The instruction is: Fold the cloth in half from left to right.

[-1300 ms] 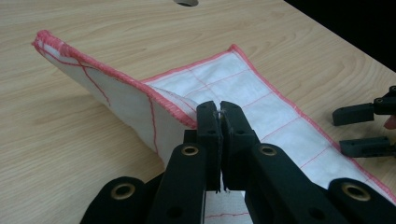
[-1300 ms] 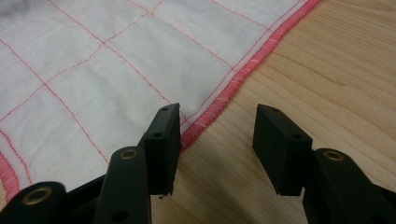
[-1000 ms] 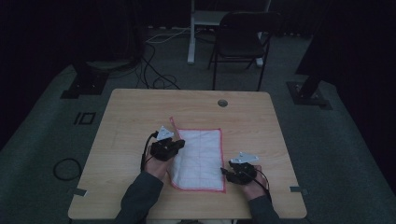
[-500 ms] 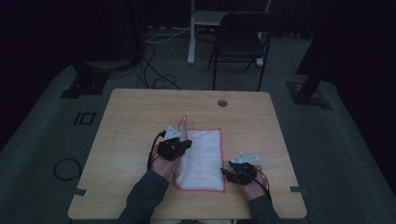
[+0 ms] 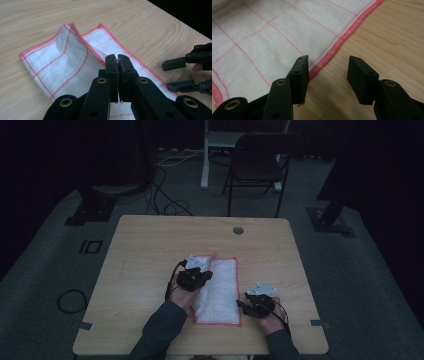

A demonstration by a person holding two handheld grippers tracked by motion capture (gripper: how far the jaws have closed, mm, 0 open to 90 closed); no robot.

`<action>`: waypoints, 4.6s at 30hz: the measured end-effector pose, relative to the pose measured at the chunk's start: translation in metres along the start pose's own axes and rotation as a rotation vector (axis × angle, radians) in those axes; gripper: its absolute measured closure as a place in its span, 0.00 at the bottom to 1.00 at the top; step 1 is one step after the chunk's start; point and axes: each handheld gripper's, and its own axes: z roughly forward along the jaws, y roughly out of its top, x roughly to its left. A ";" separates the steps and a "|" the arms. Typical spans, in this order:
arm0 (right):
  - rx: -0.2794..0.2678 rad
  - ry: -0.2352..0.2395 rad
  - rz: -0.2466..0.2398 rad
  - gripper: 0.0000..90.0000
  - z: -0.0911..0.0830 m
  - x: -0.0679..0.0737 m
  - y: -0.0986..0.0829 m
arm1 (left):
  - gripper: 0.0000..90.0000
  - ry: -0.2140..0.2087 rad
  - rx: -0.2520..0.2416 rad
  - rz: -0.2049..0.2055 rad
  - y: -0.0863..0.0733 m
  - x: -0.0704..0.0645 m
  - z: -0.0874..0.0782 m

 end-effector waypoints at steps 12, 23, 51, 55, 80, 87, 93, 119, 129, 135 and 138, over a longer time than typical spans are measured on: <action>0.000 0.002 0.003 0.58 0.000 0.000 0.000 | 0.98 -0.028 0.020 0.014 0.006 -0.010 0.012; 0.000 0.004 0.005 0.58 0.000 0.000 0.000 | 0.98 -0.054 0.026 0.021 0.018 -0.022 0.024; 0.000 0.005 0.007 0.58 0.000 0.000 0.000 | 0.87 -0.044 0.047 0.017 0.003 -0.023 0.009; -0.001 0.006 0.008 0.58 0.000 0.000 0.000 | 0.89 -0.018 0.064 0.013 -0.012 -0.019 0.002; 0.002 0.004 0.007 0.58 0.000 0.000 0.000 | 0.78 -0.028 0.126 -0.046 -0.067 -0.017 -0.007; 0.001 0.002 0.007 0.57 0.000 0.000 0.000 | 0.96 -0.065 0.135 -0.019 -0.066 -0.025 -0.011; -0.003 -0.013 0.018 0.58 -0.003 -0.004 -0.001 | 0.97 -0.101 0.115 -0.012 -0.058 -0.031 -0.013; -0.052 -0.074 0.096 0.58 -0.014 -0.025 -0.001 | 0.97 -0.252 0.124 0.072 -0.045 -0.084 0.011; -0.088 -0.091 0.092 0.58 -0.019 -0.026 0.009 | 0.87 -0.278 0.097 0.091 -0.043 -0.083 0.000; -0.103 -0.096 0.083 0.58 -0.018 -0.026 0.019 | 0.85 -0.267 0.074 0.094 -0.044 -0.077 -0.009; -0.106 -0.094 0.076 0.58 -0.016 -0.026 0.023 | 0.83 -0.235 0.068 0.090 -0.046 -0.070 -0.012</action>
